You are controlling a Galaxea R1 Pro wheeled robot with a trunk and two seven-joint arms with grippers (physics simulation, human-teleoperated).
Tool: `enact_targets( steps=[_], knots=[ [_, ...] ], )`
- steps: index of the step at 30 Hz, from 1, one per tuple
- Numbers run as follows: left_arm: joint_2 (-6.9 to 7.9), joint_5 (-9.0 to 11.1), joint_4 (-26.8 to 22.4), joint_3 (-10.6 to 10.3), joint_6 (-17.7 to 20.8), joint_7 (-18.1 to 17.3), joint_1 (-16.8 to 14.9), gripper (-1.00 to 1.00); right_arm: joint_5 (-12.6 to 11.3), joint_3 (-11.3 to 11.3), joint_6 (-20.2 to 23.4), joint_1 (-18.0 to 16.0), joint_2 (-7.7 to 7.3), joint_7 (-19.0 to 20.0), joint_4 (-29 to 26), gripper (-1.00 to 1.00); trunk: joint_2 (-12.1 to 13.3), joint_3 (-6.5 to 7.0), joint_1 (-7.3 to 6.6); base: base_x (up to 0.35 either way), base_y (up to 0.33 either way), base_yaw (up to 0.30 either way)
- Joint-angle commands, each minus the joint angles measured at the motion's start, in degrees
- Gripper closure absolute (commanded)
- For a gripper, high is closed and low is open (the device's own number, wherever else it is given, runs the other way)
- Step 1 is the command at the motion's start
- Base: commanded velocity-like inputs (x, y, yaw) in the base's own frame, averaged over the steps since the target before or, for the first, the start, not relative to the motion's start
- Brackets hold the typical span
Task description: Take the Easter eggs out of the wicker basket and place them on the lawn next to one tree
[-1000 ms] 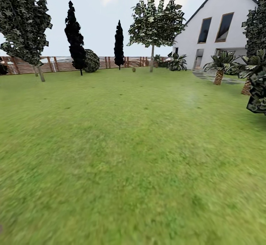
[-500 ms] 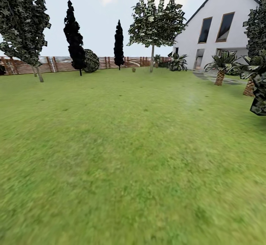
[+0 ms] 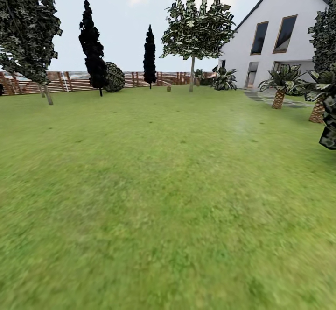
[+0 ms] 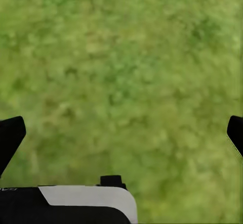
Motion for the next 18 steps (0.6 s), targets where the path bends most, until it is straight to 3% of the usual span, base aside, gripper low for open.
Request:
enact_targets(
  steps=[1,18],
  knots=[
    [-0.06,-0.1,0.0,0.2,-0.2,0.0,0.0,-1.0,0.0,0.0,-0.2,0.0,0.0,-0.2,0.0,-1.0,0.4,0.13,-0.19,0.297,-0.023,0.0],
    [-0.02,-0.1,0.0,0.2,-0.3,0.0,0.0,-1.0,0.0,0.0,-0.3,0.0,0.0,-0.2,0.0,-1.0,7.2,3.18,-3.93,0.297,-0.003,0.0]
  ],
)
